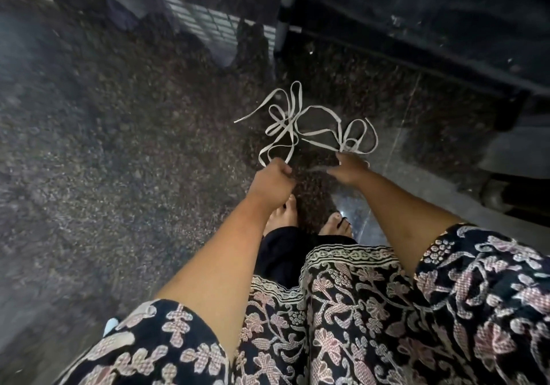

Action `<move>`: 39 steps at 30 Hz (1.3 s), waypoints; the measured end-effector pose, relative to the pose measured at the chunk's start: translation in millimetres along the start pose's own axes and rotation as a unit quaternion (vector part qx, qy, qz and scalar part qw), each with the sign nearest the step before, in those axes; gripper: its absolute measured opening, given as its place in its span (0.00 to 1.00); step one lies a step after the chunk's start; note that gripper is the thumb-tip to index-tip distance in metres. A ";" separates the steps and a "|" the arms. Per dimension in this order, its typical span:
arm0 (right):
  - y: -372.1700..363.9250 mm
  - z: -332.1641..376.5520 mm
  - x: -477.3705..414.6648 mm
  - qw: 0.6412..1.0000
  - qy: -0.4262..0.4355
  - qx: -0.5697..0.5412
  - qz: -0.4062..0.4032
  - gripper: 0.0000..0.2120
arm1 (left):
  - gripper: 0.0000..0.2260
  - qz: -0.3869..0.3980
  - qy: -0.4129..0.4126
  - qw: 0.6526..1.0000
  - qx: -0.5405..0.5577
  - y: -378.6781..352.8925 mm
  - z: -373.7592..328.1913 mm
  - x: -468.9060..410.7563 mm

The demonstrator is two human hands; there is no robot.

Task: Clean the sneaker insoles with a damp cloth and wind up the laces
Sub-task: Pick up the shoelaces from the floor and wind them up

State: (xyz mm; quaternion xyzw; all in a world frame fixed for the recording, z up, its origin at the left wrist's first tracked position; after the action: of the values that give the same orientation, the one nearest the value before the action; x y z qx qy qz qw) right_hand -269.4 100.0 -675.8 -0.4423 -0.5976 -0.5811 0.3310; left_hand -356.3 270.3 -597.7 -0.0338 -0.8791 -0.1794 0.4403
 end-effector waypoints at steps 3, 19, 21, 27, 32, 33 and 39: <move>21.6 -0.6 19.3 0.988 0.031 -0.149 -0.038 0.08 | 0.09 0.000 0.006 1.000 0.010 -4.7 0.9 12.0; 181.3 33.2 186.1 0.820 0.266 -0.503 0.062 0.13 | 0.15 -0.114 -0.306 0.945 0.013 62.1 -174.0 31.5; 201.7 26.8 179.5 0.832 0.244 -0.498 0.016 0.15 | 0.14 -0.088 -0.290 0.949 0.090 71.2 -189.1 38.1; 225.3 9.1 186.3 0.858 0.215 -0.458 -0.089 0.13 | 0.13 0.013 -0.267 0.927 0.262 107.4 -244.2 72.5; 234.0 -22.7 240.5 0.858 0.220 -0.430 -0.177 0.15 | 0.11 0.065 -0.342 0.883 0.313 106.1 -276.7 140.9; 235.4 -32.0 254.0 0.860 0.206 -0.422 -0.197 0.14 | 0.11 0.070 -0.359 0.870 0.330 107.8 -284.2 155.5; 217.2 -76.9 351.8 0.834 0.207 -0.428 -0.280 0.14 | 0.10 0.028 -0.410 0.755 0.511 103.2 -309.1 264.1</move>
State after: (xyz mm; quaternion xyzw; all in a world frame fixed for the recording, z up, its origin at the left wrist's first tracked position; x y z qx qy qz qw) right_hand -217.2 60.2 -260.4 -0.2222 -0.3052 -0.9248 0.0477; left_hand -259.5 233.9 -191.1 0.1010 -0.9348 0.3405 -0.0058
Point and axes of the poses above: each hand's wrist, its own x-axis away from the middle knuckle, its own y-axis out of the back of the hand, z = x × y, the point moved 5 cm from there along -x, towards the middle knuckle, and after that the axes turned 12 degrees about -y, right-handed, at the moved point
